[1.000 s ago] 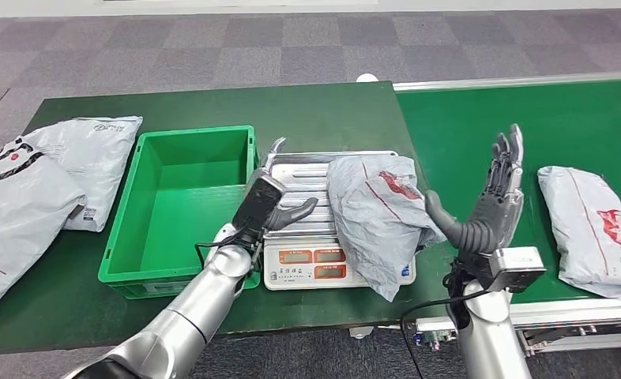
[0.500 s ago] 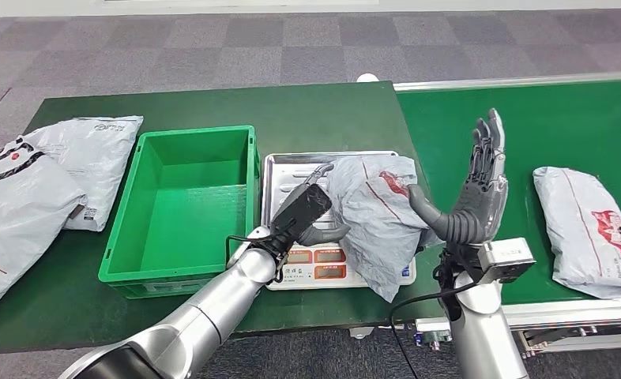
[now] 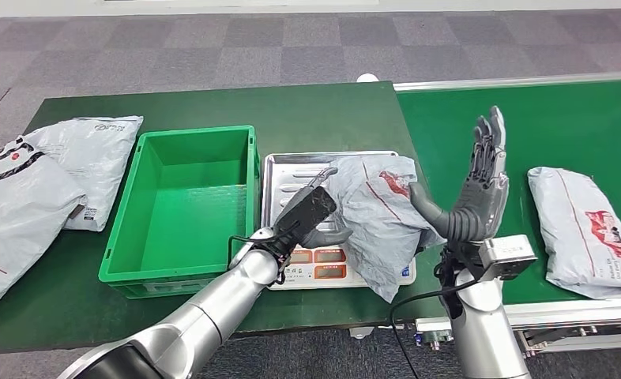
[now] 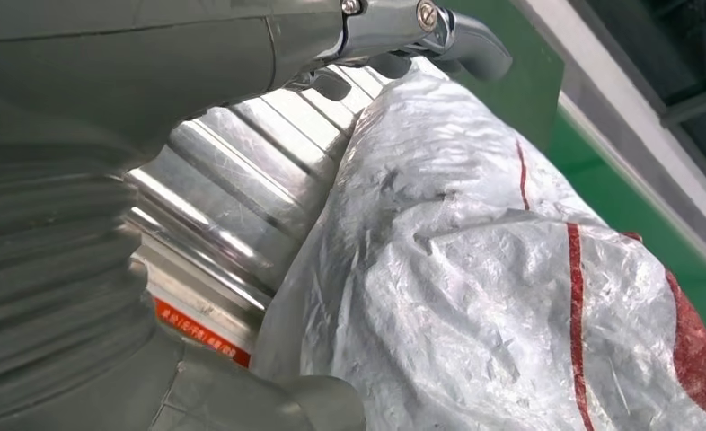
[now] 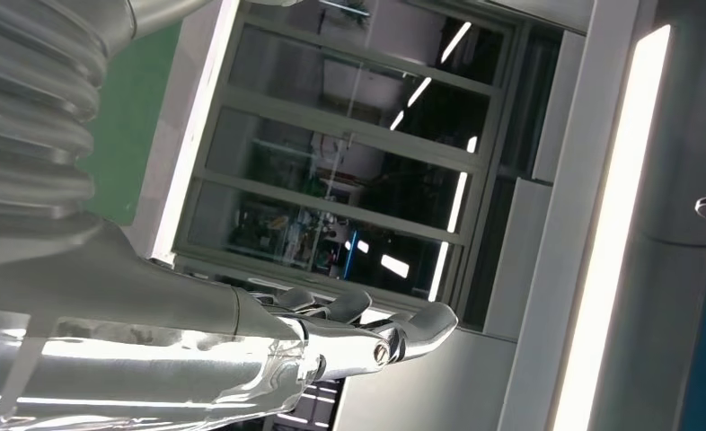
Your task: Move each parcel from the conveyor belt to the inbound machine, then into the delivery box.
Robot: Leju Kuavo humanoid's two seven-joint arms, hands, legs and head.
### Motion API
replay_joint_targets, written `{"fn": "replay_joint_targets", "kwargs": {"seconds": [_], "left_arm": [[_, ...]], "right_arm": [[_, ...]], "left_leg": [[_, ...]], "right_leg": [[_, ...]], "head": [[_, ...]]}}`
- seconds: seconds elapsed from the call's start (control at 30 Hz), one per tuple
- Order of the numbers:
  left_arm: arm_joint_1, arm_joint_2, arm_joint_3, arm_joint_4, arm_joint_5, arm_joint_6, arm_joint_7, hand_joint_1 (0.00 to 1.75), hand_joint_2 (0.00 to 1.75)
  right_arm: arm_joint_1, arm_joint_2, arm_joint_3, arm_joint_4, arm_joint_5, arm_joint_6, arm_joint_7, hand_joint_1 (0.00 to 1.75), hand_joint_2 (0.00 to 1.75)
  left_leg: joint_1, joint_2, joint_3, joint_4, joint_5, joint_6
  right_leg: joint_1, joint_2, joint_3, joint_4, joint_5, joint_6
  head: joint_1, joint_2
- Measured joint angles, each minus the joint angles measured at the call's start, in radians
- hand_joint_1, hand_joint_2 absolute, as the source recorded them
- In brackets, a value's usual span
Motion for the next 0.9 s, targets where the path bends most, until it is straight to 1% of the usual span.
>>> {"fn": "replay_joint_targets", "kwargs": {"seconds": [0.23, 0.37, 0.43, 0.5, 0.67, 0.9], "left_arm": [[-0.006, -0.001, -0.148, 0.0, 0.09, 0.006, 0.064, 0.0, 1.75], [-0.002, -0.001, -0.283, 0.001, 0.139, -0.027, 0.138, 0.0, 1.75], [0.004, 0.0, -0.348, 0.003, 0.167, -0.025, 0.175, 0.0, 1.75], [0.008, 0.0, -0.394, 0.01, 0.193, -0.019, 0.19, 0.0, 1.75], [-0.007, 0.0, -0.458, 0.033, 0.213, -0.028, 0.191, 0.0, 1.75], [-0.014, 0.0, -0.487, 0.043, 0.236, -0.016, 0.187, 0.0, 1.75]], "right_arm": [[-0.044, 0.012, 0.015, 0.027, 0.009, 0.04, 0.028, 0.0, 1.75], [-0.055, 0.023, 0.015, 0.04, 0.028, 0.059, 0.035, 0.0, 1.75], [-0.056, 0.027, 0.015, 0.045, 0.038, 0.067, 0.041, 0.0, 1.75], [-0.059, 0.032, 0.015, 0.05, 0.044, 0.075, 0.047, 0.0, 1.75], [-0.072, 0.045, 0.015, 0.064, 0.053, 0.092, 0.06, 0.0, 1.75], [-0.086, 0.055, 0.015, 0.076, 0.06, 0.1, 0.065, 0.0, 1.75]], "left_leg": [[0.0, 0.0, 0.0, 0.0, 0.0, 0.0], [0.0, 0.0, 0.0, 0.0, 0.0, 0.0], [0.0, 0.0, 0.0, 0.0, 0.0, 0.0], [0.0, -0.001, 0.0, 0.0, 0.0, 0.0], [0.0, -0.002, 0.001, 0.0, 0.0, 0.0], [0.0, -0.002, 0.002, 0.0, 0.0, 0.0]], "right_leg": [[0.0, 0.0, 0.0, 0.0, 0.0, 0.0], [0.0, 0.0, 0.0, 0.0, 0.0, 0.0], [0.0, 0.0, 0.0, 0.0, 0.0, 0.0], [0.0, -0.001, 0.0, 0.0, 0.0, 0.0], [0.0, -0.002, 0.002, 0.0, -0.001, 0.0], [0.0, -0.003, 0.004, 0.0, -0.001, 0.0]], "head": [[0.0, 0.0], [0.0, 0.0], [0.0, 0.0], [0.0, 0.0], [0.0, 0.0], [0.0, 0.0]]}}
